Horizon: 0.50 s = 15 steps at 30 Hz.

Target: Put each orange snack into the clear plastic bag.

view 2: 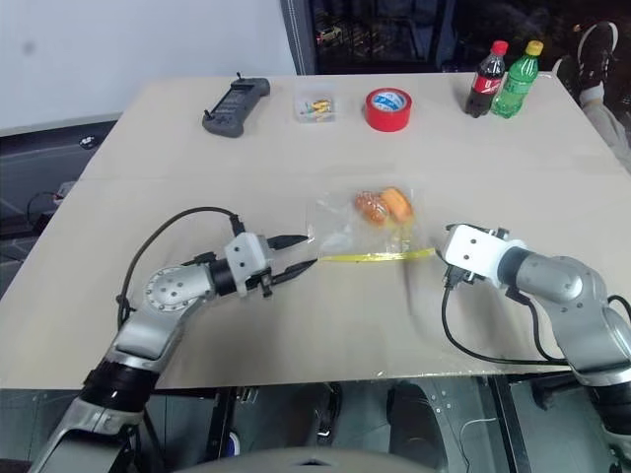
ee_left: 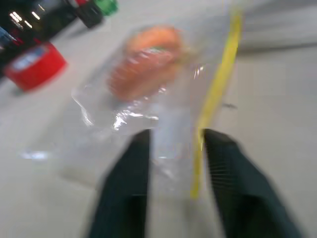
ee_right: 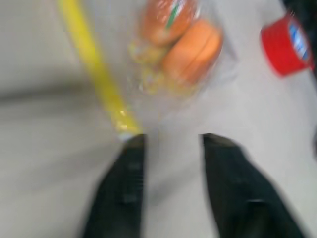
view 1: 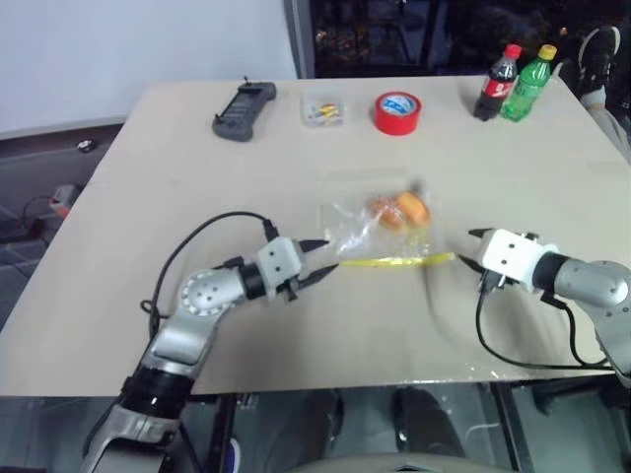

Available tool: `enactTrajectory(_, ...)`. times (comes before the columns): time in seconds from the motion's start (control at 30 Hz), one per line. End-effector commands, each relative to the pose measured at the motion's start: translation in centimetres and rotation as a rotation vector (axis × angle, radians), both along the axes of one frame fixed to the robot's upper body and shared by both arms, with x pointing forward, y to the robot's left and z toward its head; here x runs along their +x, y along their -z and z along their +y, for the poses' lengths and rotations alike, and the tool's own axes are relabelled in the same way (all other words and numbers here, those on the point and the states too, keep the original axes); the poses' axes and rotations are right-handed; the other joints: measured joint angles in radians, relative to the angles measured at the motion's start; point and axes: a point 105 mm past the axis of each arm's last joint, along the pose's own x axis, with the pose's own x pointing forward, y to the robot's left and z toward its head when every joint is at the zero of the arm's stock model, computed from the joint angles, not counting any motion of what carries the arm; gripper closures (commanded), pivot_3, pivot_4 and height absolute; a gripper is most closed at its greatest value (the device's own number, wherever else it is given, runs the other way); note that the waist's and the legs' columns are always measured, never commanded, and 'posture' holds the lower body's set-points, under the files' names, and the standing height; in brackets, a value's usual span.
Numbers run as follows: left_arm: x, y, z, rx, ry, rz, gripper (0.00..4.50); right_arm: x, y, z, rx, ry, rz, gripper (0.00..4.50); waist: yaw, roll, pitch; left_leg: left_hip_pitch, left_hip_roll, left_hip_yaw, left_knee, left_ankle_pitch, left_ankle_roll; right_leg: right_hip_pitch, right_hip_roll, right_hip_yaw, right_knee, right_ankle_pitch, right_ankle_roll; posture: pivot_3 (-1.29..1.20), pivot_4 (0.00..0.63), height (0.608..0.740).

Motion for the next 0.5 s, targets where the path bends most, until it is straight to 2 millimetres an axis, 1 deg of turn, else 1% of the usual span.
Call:
enactTrajectory(0.03, -1.6, -2.3, 2.1, -0.068, 0.024, 0.087, 0.81, -1.2, -2.5, -1.9, 0.119, 0.051, 0.004, 0.82, 0.000, 0.000, 0.000, 0.000, 0.001, 0.000, 0.001, 0.000, 0.000, 0.000, 0.000, 0.000, 0.000, 0.000, 0.000, 0.00, 0.150, 0.740)
enactTrajectory(0.07, -2.2, -2.4, 3.4, -0.073, 0.010, 0.141, 0.13, -2.0, -2.8, -2.7, 0.185, 0.062, 0.043, 0.07, -0.001, 0.000, 0.000, 0.001, 0.001, 0.000, 0.002, 0.000, 0.000, 0.001, 0.001, 0.000, 0.001, 0.000, 0.000, 0.00, 0.150, 0.740)
enactTrajectory(0.13, -3.0, -3.2, 5.4, -0.093, -0.017, 0.211, 0.12, -3.6, -3.7, -3.9, 0.291, 0.070, 0.090, 0.03, -0.002, 0.001, 0.000, 0.001, 0.002, 0.000, 0.002, 0.000, 0.000, 0.002, 0.003, 0.000, 0.001, 0.000, 0.000, 0.00, 0.150, 0.740)
enactTrajectory(0.2, -3.5, -4.2, 6.5, -0.109, -0.030, 0.233, 0.12, -4.7, -4.4, -4.7, 0.338, 0.076, 0.107, 0.03, -0.001, 0.001, 0.000, 0.002, 0.002, 0.000, 0.001, 0.000, 0.000, 0.002, 0.003, 0.000, 0.001, 0.000, 0.000, 0.00, 0.150, 0.740)
enactTrajectory(0.3, -3.8, -5.2, 7.9, -0.105, -0.055, 0.245, 0.12, -5.7, -5.6, -4.7, 0.392, 0.067, 0.117, 0.03, 0.000, 0.001, 0.000, 0.002, 0.003, 0.000, 0.001, 0.000, 0.000, 0.003, 0.003, 0.000, 0.000, 0.000, 0.000, 0.00, 0.150, 0.740)
enactTrajectory(0.37, -3.9, -5.4, 8.4, -0.106, -0.068, 0.247, 0.12, -6.0, -5.9, -4.5, 0.407, 0.060, 0.126, 0.03, -0.001, 0.002, 0.000, 0.003, 0.003, 0.000, 0.001, 0.000, 0.000, 0.003, -0.001, 0.000, 0.000, 0.000, 0.000, 0.00, 0.150, 0.740)
enactTrajectory(0.5, -4.1, -5.3, 8.5, -0.099, -0.061, 0.261, 0.12, -5.9, -5.8, -4.0, 0.415, 0.053, 0.128, 0.03, 0.001, 0.001, 0.000, 0.003, 0.003, 0.001, 0.001, 0.000, 0.000, 0.004, -0.001, 0.000, -0.001, 0.000, 0.000, 0.00, 0.150, 0.740)
